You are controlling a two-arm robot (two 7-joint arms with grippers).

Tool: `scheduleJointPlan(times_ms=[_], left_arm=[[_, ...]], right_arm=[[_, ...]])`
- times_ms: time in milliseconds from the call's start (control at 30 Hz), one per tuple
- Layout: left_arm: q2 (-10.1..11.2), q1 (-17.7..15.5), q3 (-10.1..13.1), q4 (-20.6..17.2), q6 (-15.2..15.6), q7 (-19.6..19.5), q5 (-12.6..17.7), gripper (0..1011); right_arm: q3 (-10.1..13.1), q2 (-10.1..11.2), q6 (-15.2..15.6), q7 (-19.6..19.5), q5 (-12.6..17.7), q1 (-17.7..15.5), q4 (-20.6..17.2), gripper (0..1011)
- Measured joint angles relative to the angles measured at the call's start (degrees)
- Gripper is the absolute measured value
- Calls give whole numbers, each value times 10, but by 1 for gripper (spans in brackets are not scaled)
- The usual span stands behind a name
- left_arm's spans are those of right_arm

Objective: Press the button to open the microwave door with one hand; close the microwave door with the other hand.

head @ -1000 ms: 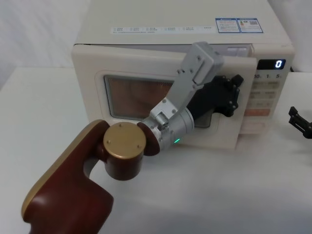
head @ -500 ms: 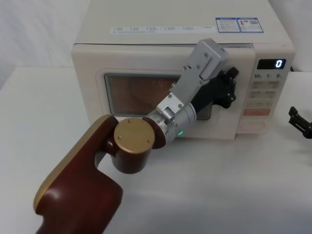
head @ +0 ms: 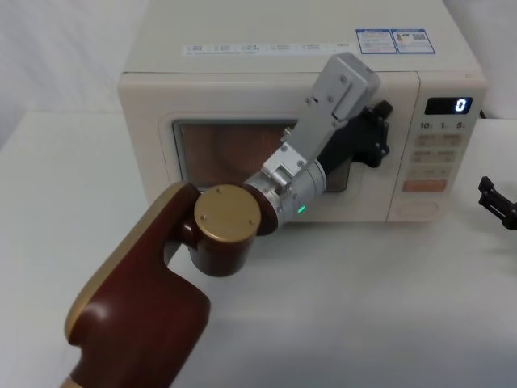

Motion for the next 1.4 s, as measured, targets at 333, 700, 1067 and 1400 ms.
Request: scheduleJointPlan(times_ms=[333, 700, 1067, 1400], left_arm=[[-7, 1, -7, 3, -1, 0, 3, 0], [6, 47, -17, -53, 16, -11, -27, 0], [34, 117, -26, -116, 30, 3, -31, 0], [49, 191, -63, -170, 25, 39, -33, 0]], right_arm=[[0, 0, 0, 0, 0, 0, 0, 1002], [0, 0, 0, 0, 0, 0, 0, 1002], [0, 0, 0, 0, 0, 0, 0, 1002], [0, 0, 0, 0, 0, 0, 0, 1002]])
